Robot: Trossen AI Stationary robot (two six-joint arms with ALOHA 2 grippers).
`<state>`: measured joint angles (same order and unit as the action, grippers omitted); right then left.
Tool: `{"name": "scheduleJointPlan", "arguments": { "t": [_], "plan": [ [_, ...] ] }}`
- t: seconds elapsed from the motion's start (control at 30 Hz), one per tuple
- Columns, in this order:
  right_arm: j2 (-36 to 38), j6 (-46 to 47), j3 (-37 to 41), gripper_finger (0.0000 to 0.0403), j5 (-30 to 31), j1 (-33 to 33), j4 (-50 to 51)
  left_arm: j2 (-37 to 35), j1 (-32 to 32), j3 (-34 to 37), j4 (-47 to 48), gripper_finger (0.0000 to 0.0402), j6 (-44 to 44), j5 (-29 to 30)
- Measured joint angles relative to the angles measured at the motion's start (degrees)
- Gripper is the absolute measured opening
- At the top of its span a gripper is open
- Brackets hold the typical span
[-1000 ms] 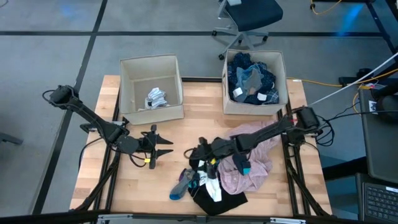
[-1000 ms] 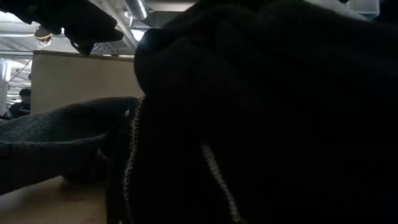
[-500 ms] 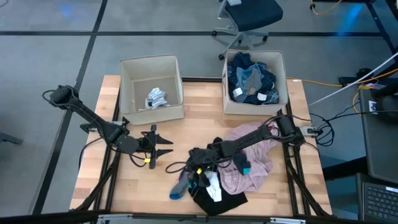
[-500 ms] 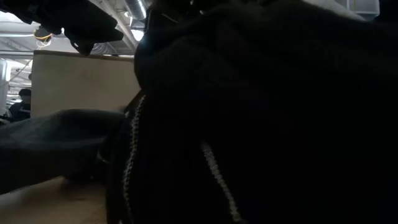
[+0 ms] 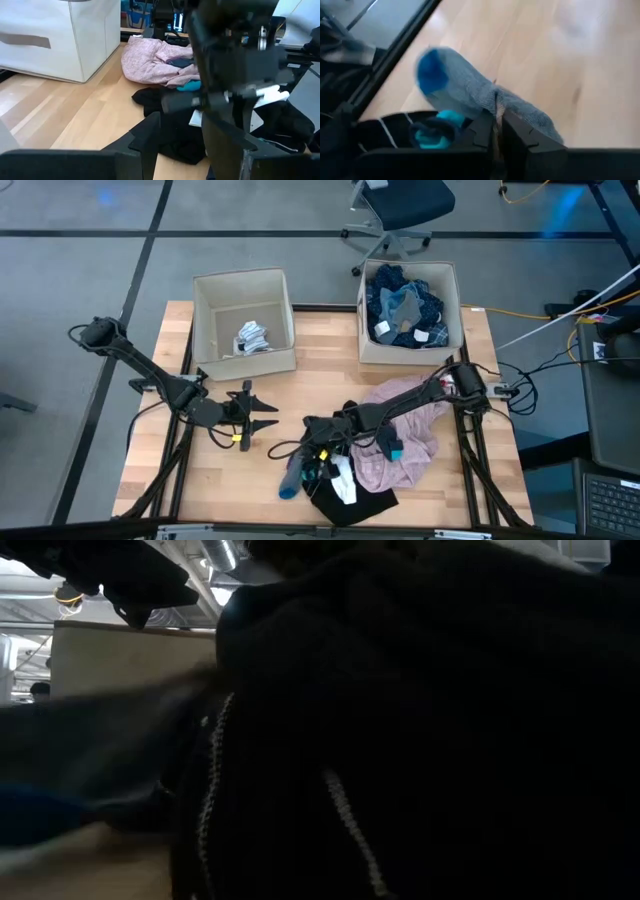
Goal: Sort clothes
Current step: Put the gray sock into the right laundry bin
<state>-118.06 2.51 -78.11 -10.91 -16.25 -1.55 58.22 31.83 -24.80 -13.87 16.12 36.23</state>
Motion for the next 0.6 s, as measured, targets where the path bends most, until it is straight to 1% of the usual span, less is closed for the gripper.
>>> {"name": "scheduleJointPlan", "arguments": {
  "t": [0.07,0.13,0.2,0.37,0.5,0.6],
  "plan": [
    [2.56,-1.19,0.00,0.0027,1.94,0.00,2.27,0.00,0.00,0.00,0.05,0.0135,0.00,0.00],
    [5.54,-2.80,0.00,0.0013,4.79,0.00,5.92,0.00,0.00,0.00,0.03,0.0135,0.00,0.00],
    [8.86,-4.12,0.00,0.0009,7.78,0.00,9.12,0.00,0.00,0.00,0.03,0.0135,0.00,0.00],
    [17.13,-5.39,0.00,0.0024,17.38,0.10,17.73,0.00,0.00,0.00,0.31,0.0135,0.00,-0.02],
    [24.05,-6.79,0.00,0.0017,26.60,0.15,24.58,0.00,0.00,0.00,0.96,0.0135,0.20,0.00],
    [29.58,-7.57,0.00,0.0012,35.58,0.15,29.67,-0.01,0.00,0.00,1.43,0.0135,0.32,-0.01]
  ]
}}
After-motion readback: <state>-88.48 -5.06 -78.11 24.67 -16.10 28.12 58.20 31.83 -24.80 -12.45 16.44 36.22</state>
